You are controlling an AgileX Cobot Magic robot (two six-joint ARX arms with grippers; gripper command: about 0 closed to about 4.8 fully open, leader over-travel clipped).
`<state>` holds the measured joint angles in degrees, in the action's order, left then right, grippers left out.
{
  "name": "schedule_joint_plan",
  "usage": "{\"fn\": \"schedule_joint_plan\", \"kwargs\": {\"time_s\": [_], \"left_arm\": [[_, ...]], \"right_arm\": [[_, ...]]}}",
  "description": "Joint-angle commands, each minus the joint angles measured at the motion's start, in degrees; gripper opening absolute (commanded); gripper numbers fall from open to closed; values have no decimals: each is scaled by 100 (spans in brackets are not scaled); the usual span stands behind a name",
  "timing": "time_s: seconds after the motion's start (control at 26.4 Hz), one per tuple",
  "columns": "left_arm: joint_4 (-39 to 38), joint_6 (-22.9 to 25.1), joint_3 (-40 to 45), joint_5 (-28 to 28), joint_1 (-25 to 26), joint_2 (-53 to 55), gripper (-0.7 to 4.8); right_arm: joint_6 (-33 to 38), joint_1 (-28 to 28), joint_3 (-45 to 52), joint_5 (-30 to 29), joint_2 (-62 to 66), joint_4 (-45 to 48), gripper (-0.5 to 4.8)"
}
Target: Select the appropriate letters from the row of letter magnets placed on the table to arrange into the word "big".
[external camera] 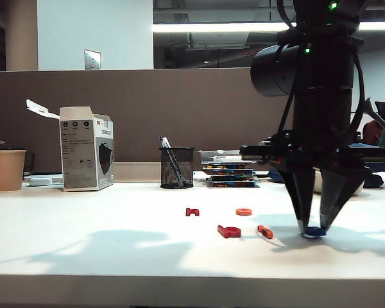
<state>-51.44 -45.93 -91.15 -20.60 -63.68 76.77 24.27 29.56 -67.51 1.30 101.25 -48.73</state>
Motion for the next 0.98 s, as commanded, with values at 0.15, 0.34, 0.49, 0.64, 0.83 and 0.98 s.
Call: {"fn": "schedule_joint_plan", "kwargs": {"time_s": [0.15,0.34,0.49,0.64,0.83,0.98], "left_arm": [[52,7,-9,-17,-2,-22,-5],[52,7,-9,-17,-2,-20,-5],[52,7,-9,-17,-2,-20,-5],[52,7,-9,-17,-2,-20,-5],[52,7,-9,-17,-2,-20,-5],[59,2,-9,-15,-2,-20,-5]], "right_arm": [[37,15,-15,-140,-17,332,108],[103,15,-4,-142,0,302,112],[105,15,-4,-144,-2,262,173],[105,15,-4,-144,-2,229,173],[103,2,-24,-125,-223,247,173],[59,-28,-24,-122,-734,315,173]]}}
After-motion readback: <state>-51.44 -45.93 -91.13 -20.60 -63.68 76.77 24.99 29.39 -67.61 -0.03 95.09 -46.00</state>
